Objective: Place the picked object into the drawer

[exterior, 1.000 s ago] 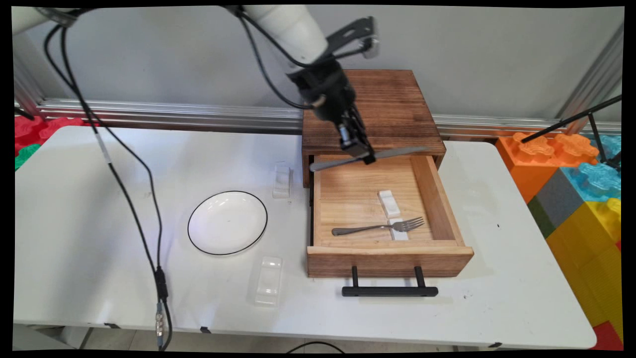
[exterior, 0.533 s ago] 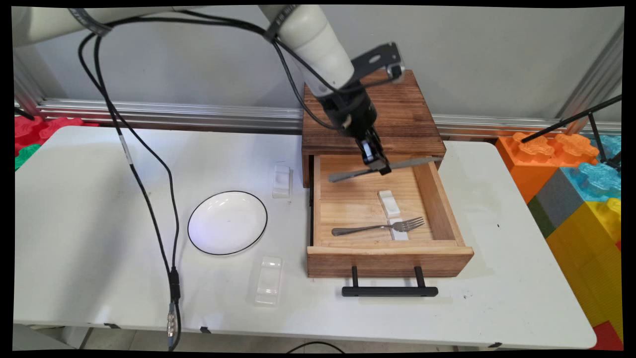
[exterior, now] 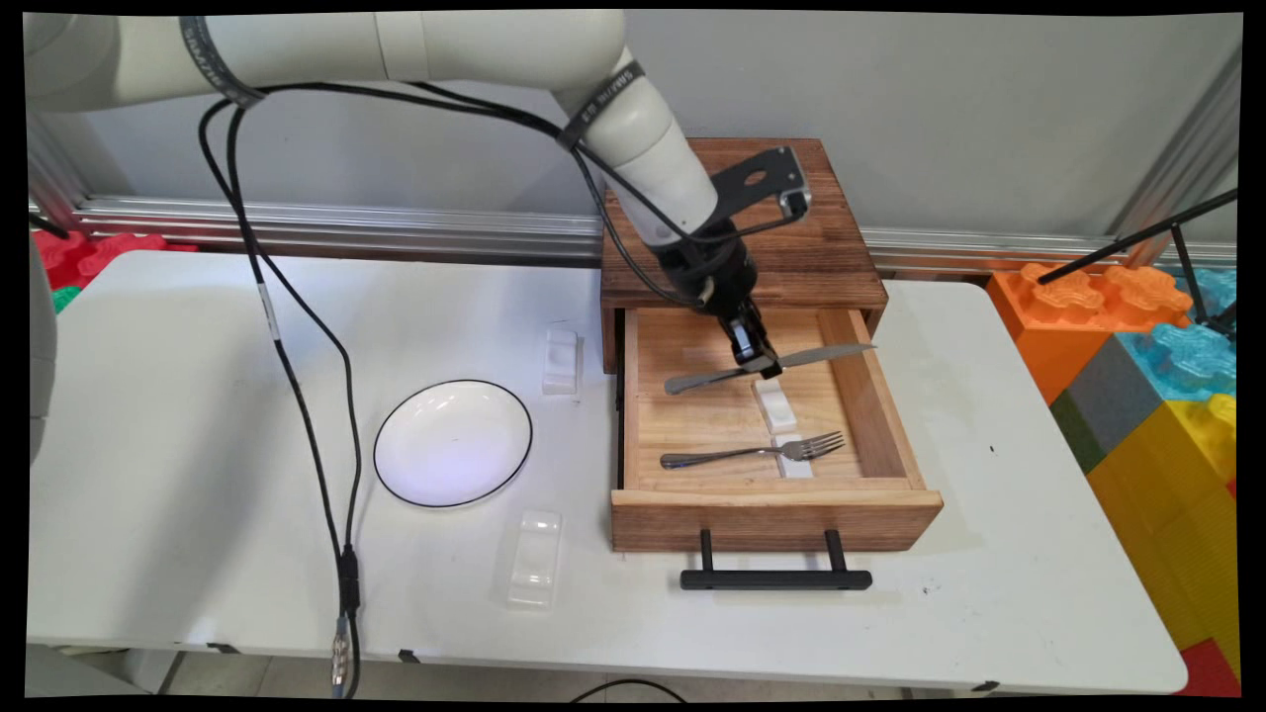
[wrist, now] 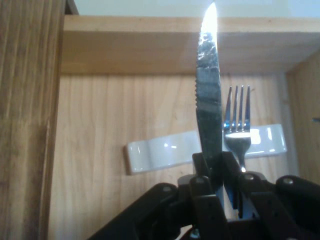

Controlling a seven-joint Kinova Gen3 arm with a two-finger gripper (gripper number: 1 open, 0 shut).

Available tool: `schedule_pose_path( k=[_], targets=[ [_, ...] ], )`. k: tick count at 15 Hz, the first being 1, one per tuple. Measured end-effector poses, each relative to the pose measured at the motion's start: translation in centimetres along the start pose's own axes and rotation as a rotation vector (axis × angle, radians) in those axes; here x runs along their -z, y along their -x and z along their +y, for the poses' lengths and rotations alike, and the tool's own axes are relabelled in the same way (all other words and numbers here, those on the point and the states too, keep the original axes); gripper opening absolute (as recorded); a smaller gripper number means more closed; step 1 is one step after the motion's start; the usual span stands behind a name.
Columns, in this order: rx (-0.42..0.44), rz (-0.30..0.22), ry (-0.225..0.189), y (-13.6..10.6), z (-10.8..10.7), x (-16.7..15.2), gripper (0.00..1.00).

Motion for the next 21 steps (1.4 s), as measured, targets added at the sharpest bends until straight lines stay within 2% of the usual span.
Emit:
schedule_pose_path(
  k=[9, 21],
  targets=[
    [0.017, -0.004, -0.009, 2.2, -0.4, -3.6, 0.0],
    [0.01, -0.006, -0.009, 4.0, -0.8, -6.7, 0.0]
  ],
)
